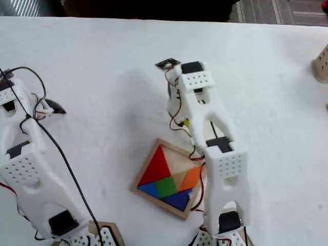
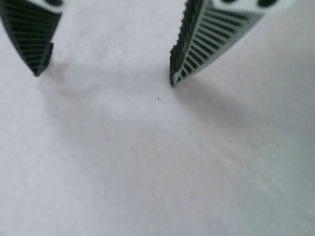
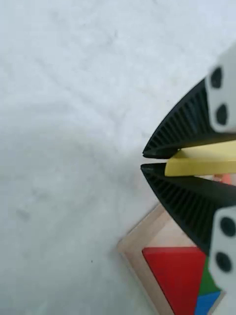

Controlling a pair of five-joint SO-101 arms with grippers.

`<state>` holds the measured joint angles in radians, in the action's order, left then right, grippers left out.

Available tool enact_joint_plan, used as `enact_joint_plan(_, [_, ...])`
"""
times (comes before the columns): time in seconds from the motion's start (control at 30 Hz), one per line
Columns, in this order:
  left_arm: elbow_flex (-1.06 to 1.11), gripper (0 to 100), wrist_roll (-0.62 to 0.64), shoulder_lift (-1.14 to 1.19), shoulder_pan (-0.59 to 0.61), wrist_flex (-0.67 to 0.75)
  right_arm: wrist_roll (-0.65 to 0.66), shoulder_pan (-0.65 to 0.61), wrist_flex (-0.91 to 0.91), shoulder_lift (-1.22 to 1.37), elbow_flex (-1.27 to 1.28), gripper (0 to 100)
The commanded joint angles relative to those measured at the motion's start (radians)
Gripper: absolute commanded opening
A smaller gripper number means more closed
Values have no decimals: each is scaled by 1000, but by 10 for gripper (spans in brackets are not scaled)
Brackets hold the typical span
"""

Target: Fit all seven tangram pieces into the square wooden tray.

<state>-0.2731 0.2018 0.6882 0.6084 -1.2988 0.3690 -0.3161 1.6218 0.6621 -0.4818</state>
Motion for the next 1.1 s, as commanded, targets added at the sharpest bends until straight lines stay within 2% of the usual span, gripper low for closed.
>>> enact_joint_plan(0.0, [-37,373,-14,2,-36,0,-11,-53,91,-56,-68,19])
enact_joint_plan(0.3, [-37,373,-14,2,-36,2,-54,-117,97,-61,-32,18])
enact_joint_plan(0.6, [-38,373,-14,4,-38,3,-89,-243,90,-59,80,19])
enact_joint_plan(0.83, [-38,373,-14,4,-38,3,-152,-249,94,-61,80,22])
enact_joint_plan(0.9, [-38,373,-14,4,-38,3,-152,-254,96,-61,80,52])
enact_joint_plan(1.07, [-38,373,-14,4,-38,3,-143,-283,96,-62,71,238])
